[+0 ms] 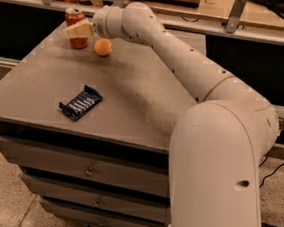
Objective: Pick coke can
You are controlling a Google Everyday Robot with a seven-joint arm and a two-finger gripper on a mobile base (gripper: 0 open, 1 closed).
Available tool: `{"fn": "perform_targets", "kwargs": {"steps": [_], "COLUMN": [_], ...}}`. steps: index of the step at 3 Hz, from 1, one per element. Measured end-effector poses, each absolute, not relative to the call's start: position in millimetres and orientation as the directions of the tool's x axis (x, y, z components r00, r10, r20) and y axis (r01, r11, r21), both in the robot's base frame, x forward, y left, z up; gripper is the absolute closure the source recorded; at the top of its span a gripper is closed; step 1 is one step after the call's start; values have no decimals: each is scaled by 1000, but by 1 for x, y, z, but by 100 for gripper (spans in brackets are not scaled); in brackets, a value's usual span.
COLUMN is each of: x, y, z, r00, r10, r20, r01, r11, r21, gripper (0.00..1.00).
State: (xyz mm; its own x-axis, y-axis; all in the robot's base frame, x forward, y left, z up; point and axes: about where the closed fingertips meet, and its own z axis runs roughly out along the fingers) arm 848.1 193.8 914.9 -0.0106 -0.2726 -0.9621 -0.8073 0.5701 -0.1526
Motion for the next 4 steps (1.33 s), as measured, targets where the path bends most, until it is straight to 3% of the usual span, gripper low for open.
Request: {"fn": "perform_targets", "kwargs": {"steps": [1, 4], "x": [858, 860], "y": [207, 229], "z": [913, 911], "r00": [5, 22], "r10": [-264, -242], "r20": [-964, -970], "r01": [-824, -857], "r11": [545, 494], "r21": [-154, -143], "gripper": [0, 68]}}
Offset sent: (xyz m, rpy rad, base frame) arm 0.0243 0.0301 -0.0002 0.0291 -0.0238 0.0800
